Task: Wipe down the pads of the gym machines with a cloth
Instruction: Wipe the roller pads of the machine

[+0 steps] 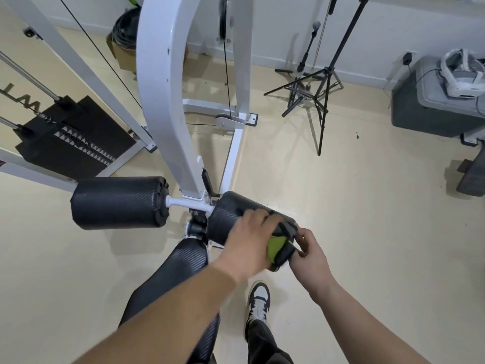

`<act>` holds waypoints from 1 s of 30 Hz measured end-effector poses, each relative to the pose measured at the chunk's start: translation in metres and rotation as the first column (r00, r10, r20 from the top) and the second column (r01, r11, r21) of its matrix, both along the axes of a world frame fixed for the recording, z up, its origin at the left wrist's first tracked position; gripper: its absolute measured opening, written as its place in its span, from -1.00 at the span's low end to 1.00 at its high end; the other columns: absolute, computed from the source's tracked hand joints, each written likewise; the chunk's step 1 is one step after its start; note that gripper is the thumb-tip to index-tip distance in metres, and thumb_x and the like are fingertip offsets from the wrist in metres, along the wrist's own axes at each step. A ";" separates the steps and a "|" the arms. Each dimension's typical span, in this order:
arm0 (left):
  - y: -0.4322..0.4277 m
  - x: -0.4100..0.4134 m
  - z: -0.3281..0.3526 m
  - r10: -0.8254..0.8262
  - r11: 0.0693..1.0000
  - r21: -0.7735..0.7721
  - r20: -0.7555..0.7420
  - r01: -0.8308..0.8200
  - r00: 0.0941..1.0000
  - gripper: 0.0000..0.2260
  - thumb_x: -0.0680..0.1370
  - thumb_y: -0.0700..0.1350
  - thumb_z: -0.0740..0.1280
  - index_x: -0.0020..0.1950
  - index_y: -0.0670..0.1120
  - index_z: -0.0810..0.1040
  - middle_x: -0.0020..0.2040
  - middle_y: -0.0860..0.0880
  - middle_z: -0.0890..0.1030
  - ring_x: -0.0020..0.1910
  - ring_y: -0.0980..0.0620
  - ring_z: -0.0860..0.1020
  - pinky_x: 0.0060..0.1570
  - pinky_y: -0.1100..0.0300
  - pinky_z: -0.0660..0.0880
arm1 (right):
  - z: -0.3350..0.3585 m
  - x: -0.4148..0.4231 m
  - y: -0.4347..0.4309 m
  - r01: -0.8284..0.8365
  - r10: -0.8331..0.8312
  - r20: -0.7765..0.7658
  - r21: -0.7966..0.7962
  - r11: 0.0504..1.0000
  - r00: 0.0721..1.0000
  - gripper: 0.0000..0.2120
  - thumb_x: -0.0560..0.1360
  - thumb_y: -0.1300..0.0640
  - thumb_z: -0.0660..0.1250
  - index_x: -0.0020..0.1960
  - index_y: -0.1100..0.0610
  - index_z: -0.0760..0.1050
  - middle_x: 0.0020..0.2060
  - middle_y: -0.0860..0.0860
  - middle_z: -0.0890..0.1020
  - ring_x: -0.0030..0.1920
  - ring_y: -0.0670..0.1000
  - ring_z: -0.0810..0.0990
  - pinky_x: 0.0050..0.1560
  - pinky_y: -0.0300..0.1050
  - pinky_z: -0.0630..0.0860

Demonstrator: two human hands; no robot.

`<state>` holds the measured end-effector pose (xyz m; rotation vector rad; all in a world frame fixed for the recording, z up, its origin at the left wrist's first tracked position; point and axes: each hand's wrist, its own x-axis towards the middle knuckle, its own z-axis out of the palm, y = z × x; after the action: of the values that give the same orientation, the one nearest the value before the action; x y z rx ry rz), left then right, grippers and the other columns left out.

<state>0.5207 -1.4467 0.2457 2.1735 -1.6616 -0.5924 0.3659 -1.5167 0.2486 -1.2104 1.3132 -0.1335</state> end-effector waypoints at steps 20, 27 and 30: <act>0.004 0.080 0.014 0.314 0.925 0.150 0.208 -0.348 0.926 -0.27 0.31 -0.25 0.40 0.47 -0.02 0.33 0.27 -0.11 0.39 0.22 -0.19 0.38 0.15 -0.04 0.46 | 0.000 -0.010 0.008 -0.057 0.057 0.013 0.049 0.997 0.998 -0.52 0.63 0.16 0.29 0.38 -0.33 0.36 0.28 -0.40 0.51 0.30 -0.18 0.57 0.25 -0.20 0.41; -0.001 0.021 0.036 -0.090 0.984 0.157 0.031 0.085 0.995 -0.25 0.37 0.24 0.23 0.57 0.12 0.27 0.49 -0.06 0.26 0.42 -0.15 0.20 0.31 -0.09 0.26 | 0.002 -0.011 0.005 -0.077 0.077 -0.014 0.028 0.997 0.997 -0.56 0.64 0.16 0.30 0.35 -0.31 0.36 0.19 -0.45 0.53 0.13 -0.24 0.66 0.12 -0.26 0.44; -0.014 0.062 0.022 0.001 0.973 0.227 0.164 -0.039 0.986 -0.37 0.50 0.34 0.24 0.56 0.28 0.22 0.36 -0.04 0.38 0.35 -0.16 0.30 0.30 -0.10 0.31 | 0.006 -0.011 0.005 -0.093 0.093 -0.018 0.018 0.996 0.995 -0.57 0.65 0.14 0.30 0.36 -0.31 0.34 0.16 -0.52 0.47 0.08 -0.30 0.65 0.04 -0.35 0.44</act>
<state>0.5822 -1.4605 0.2676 2.4600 -1.7247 -0.6447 0.3551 -1.5114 0.2545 -1.2588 1.2696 -0.0443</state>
